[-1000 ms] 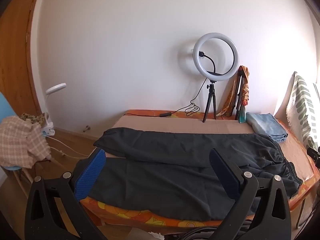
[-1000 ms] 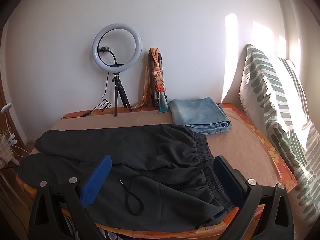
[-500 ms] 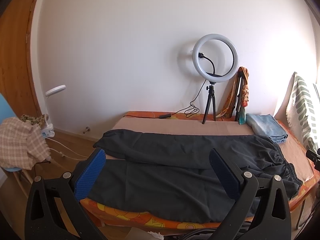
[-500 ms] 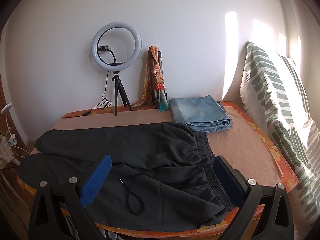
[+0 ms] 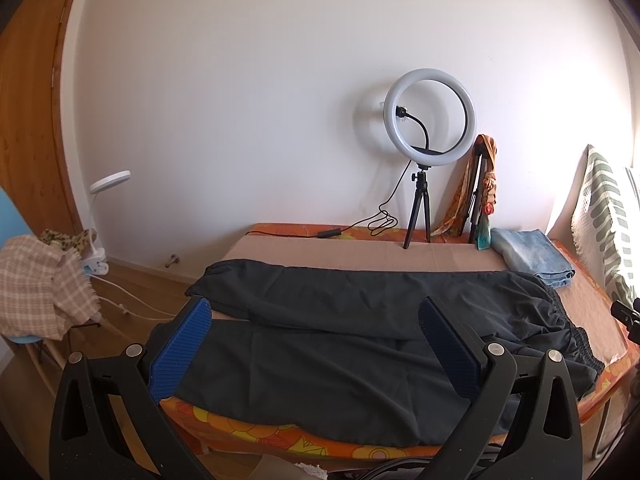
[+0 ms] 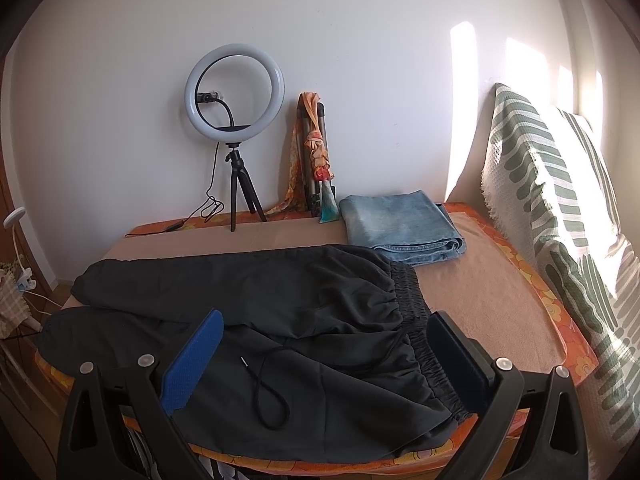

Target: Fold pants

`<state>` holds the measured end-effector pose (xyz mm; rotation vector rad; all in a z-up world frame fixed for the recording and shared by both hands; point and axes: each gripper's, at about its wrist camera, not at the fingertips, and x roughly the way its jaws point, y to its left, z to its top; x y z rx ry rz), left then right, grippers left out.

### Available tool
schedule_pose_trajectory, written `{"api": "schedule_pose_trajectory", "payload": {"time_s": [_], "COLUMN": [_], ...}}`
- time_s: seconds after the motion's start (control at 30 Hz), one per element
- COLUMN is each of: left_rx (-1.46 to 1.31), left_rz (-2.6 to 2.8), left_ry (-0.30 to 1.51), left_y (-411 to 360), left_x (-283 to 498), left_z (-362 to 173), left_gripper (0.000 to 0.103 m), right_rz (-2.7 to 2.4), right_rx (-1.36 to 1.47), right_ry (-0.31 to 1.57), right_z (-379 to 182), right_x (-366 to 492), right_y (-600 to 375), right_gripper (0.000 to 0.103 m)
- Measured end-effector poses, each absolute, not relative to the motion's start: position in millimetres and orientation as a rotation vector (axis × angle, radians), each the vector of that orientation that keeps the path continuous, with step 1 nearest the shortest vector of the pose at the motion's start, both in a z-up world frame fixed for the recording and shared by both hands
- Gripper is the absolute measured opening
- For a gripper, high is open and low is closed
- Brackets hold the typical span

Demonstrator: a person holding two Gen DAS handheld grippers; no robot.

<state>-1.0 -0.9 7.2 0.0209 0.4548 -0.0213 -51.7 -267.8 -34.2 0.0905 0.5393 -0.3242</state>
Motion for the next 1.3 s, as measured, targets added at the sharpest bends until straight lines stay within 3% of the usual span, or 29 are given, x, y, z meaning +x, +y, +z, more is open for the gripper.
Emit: {"api": "schedule_pose_trajectory", "payload": {"time_s": [1.3], "left_rx": [0.03], "left_rz": [-0.005], "left_ry": [0.464], "left_y": [4], "left_x": [12], "left_z": [5], "left_gripper": [0.103], "right_rz": [-0.296], "right_rx": [0.072], "right_ry": [0.536], "right_z": [-36], "right_x": [-39], "right_y": [-261], "right_gripper": [0.103]}}
